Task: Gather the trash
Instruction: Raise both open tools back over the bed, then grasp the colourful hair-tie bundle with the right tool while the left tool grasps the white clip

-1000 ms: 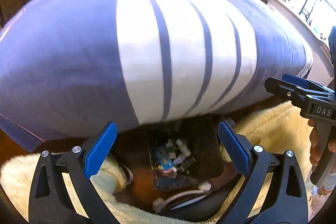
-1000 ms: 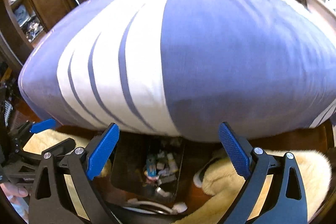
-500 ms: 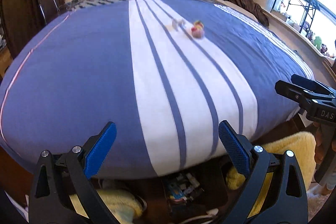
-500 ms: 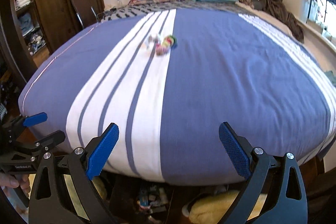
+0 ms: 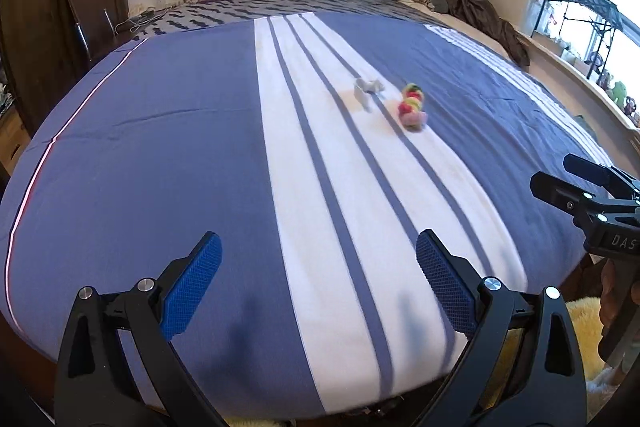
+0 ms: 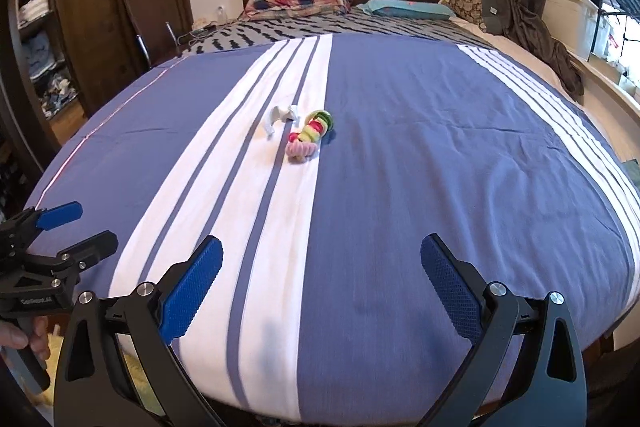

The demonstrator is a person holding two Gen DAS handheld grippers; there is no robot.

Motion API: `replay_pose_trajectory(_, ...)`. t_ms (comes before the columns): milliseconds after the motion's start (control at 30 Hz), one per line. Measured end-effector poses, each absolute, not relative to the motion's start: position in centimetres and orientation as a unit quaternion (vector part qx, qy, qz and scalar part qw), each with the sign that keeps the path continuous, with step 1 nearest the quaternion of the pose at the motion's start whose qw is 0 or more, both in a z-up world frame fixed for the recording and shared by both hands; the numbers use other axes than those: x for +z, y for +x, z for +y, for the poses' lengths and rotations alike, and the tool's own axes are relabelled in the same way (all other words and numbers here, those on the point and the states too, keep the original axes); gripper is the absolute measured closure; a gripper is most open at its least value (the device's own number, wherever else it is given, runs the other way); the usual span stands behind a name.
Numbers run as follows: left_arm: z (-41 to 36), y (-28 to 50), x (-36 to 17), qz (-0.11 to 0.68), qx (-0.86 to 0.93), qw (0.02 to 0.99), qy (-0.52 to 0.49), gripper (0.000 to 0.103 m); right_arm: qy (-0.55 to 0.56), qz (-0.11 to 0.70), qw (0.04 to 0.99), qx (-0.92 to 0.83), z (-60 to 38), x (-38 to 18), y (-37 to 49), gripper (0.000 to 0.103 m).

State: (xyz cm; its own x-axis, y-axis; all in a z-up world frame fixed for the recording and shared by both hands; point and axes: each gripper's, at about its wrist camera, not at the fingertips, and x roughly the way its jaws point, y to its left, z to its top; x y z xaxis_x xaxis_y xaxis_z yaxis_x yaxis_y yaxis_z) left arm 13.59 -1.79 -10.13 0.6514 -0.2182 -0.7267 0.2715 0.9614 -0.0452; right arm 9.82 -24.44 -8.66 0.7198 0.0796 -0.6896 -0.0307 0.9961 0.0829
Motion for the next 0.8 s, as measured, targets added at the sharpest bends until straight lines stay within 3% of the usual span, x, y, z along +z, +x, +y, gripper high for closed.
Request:
replay_pose_trajectory(433, -2.2, 21.5, -12.9, 0.426, -0.13, 0.895, 0.027, 0.01, 0.05, 0.399, 0.915, 0.04, -23.8, -11.7, 20.6, 0.005)
replay_pose_trajectory(700, -3.4, 24.7, -13.4, 0.429, -0.138, 0.892, 0.037, 0.01, 0.053, 0.429, 0.901, 0.043, -22.9, -13.3, 26.4, 0.033)
replay_pose_trajectory(800, -4.0, 25.7, -13.5, 0.429, -0.142, 0.891, 0.042, 0.01, 0.052, 0.438, 0.896, 0.048, -22.8, -13.7, 27.2, 0.05)
